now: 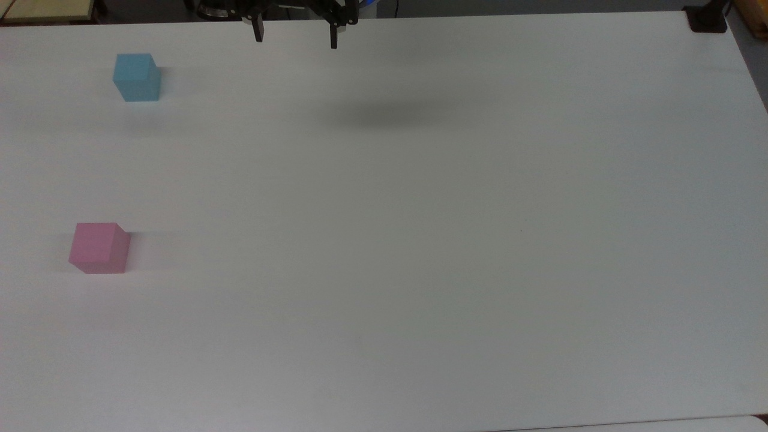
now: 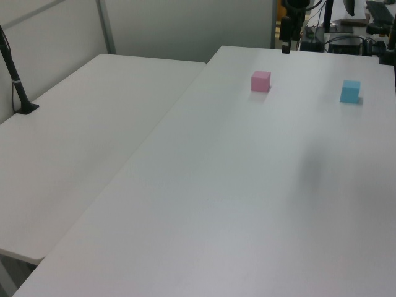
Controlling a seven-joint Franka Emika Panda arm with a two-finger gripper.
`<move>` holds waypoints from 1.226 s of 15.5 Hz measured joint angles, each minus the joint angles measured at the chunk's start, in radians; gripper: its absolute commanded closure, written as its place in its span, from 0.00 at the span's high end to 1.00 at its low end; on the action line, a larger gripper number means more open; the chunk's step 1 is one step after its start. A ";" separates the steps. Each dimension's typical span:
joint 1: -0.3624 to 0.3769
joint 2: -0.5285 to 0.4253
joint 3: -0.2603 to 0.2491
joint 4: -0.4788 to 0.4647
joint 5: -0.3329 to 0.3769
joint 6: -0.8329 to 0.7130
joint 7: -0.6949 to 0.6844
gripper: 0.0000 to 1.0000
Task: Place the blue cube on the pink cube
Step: 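Move the gripper from its raised start pose toward the light-blue cube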
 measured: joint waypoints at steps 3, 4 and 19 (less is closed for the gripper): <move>-0.005 -0.006 -0.001 0.006 0.000 -0.073 -0.008 1.00; -0.008 -0.017 -0.005 0.006 0.000 -0.089 -0.008 1.00; -0.015 -0.132 -0.009 -0.068 0.002 -0.114 -0.066 1.00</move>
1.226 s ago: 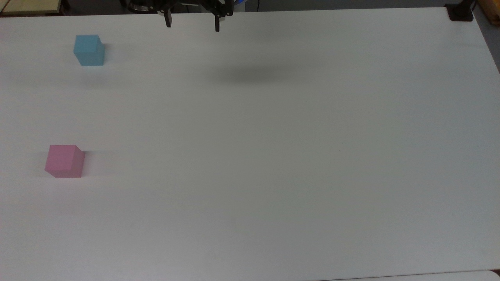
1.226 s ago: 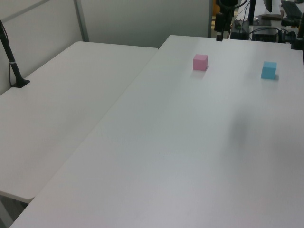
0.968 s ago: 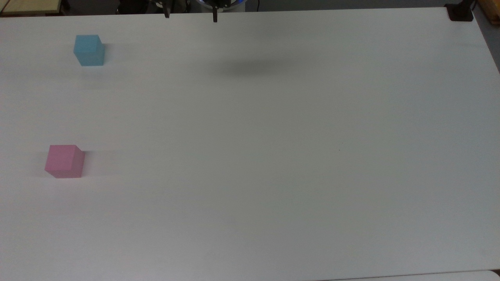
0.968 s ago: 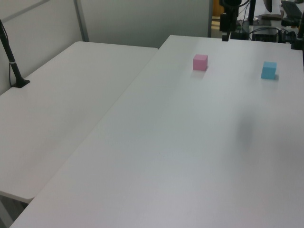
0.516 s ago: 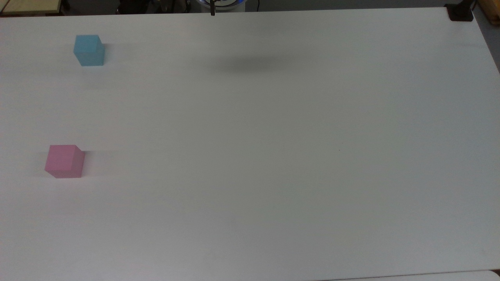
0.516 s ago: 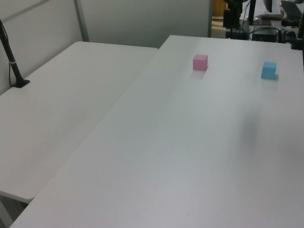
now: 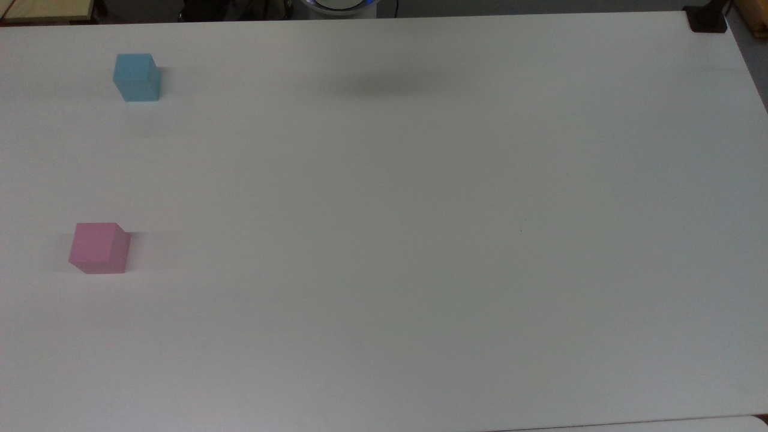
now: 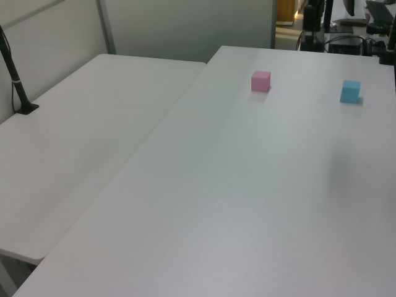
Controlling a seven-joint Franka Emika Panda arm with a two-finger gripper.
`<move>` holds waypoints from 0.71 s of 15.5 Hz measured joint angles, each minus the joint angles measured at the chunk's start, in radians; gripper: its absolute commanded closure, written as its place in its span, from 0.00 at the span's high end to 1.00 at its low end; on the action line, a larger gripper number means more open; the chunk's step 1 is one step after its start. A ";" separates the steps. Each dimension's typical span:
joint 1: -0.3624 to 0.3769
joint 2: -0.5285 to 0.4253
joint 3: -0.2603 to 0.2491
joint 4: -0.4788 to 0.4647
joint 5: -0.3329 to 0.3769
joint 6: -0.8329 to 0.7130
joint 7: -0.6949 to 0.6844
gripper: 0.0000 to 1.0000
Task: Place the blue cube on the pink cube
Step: 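Move the gripper from its raised start pose toward the light-blue cube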
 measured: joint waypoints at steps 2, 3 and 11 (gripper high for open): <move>0.001 -0.088 0.000 -0.074 0.005 -0.004 -0.027 1.00; 0.002 -0.141 0.001 -0.116 0.007 -0.005 -0.035 1.00; -0.088 -0.267 -0.071 -0.222 -0.002 -0.011 -0.228 1.00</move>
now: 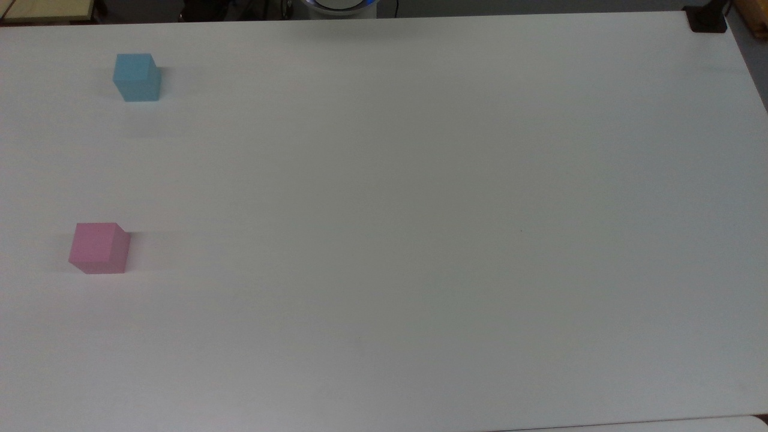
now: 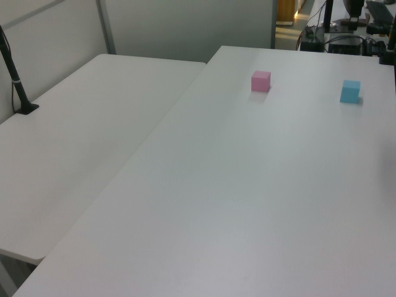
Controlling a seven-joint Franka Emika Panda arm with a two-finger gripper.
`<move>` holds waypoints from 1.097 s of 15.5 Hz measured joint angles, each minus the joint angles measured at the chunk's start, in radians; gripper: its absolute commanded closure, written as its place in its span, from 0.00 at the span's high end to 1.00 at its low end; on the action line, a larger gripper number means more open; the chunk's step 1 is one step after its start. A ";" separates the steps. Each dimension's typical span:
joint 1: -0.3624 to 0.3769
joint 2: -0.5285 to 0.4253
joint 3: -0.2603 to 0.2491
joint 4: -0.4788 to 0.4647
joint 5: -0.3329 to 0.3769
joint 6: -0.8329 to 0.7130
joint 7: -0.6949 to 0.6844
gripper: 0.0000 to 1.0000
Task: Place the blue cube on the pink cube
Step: 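Move the gripper from its raised start pose toward the light-blue cube, then lower the open gripper around the light-blue cube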
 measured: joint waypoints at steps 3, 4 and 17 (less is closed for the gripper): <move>-0.131 0.033 -0.049 -0.001 -0.046 0.022 -0.133 1.00; -0.162 0.049 -0.065 -0.001 -0.062 0.044 -0.156 1.00; -0.277 0.224 -0.138 -0.064 -0.087 0.282 -0.293 1.00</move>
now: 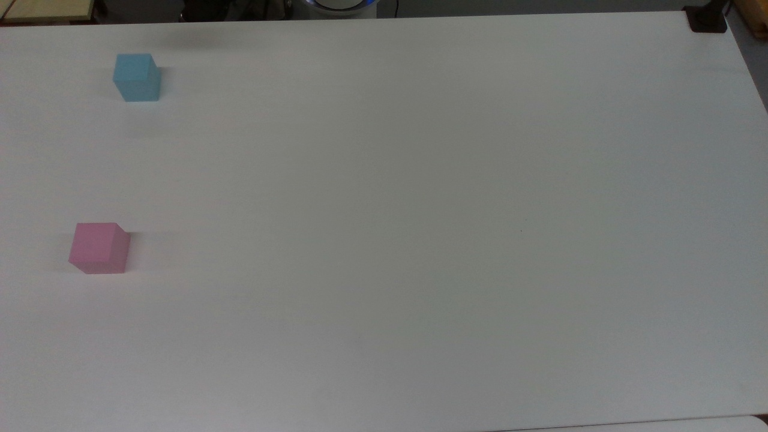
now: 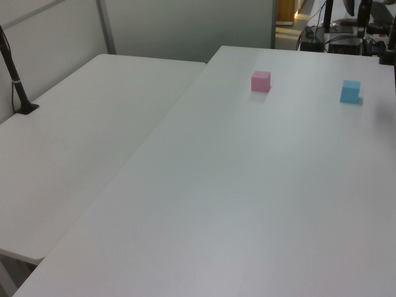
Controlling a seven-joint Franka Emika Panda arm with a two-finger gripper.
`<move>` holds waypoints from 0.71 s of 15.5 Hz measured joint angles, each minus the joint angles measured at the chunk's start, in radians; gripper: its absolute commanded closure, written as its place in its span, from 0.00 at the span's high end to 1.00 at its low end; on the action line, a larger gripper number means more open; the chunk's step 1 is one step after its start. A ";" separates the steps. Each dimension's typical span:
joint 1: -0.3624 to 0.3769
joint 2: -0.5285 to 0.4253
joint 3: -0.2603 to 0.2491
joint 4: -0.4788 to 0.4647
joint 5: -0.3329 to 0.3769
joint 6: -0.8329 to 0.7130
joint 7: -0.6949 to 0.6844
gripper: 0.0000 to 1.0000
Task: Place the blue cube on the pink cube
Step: 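Lower the open gripper around the light-blue cube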
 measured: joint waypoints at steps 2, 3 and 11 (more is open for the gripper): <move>-0.016 0.026 0.000 -0.063 0.000 0.100 -0.001 1.00; -0.026 0.032 0.000 -0.097 0.000 0.150 -0.002 1.00; -0.057 0.105 -0.001 -0.279 -0.019 0.426 -0.008 1.00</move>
